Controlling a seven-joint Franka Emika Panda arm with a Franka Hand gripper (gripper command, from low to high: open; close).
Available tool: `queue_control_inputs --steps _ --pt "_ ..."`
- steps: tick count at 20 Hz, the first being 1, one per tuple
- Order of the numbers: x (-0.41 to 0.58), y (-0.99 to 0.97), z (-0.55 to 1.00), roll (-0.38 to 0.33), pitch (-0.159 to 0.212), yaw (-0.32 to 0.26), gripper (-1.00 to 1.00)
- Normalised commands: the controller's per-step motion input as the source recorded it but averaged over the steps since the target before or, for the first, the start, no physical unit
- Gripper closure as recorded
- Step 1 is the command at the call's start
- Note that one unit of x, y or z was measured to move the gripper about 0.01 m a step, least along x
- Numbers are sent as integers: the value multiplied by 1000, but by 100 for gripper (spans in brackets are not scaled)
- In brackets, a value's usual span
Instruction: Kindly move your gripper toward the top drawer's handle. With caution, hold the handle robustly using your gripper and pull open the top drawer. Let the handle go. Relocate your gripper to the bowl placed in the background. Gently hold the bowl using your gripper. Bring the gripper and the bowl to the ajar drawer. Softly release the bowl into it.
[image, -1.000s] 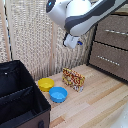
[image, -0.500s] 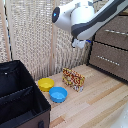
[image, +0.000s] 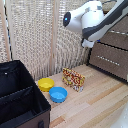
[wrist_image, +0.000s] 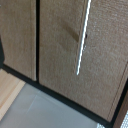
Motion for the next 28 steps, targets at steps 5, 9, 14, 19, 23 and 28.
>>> queue_control_inputs --steps 5,9,14,19,23,28 --pt "-155 -732 0 -127 -14 86 -100" --pt "-105 -738 0 -115 -4 95 -100" --pt "-15 -797 -3 -58 0 110 -100" --pt "21 -476 0 0 0 101 100" --pt "0 -208 -4 5 0 5 100" --pt "-30 -151 15 24 0 0 100"
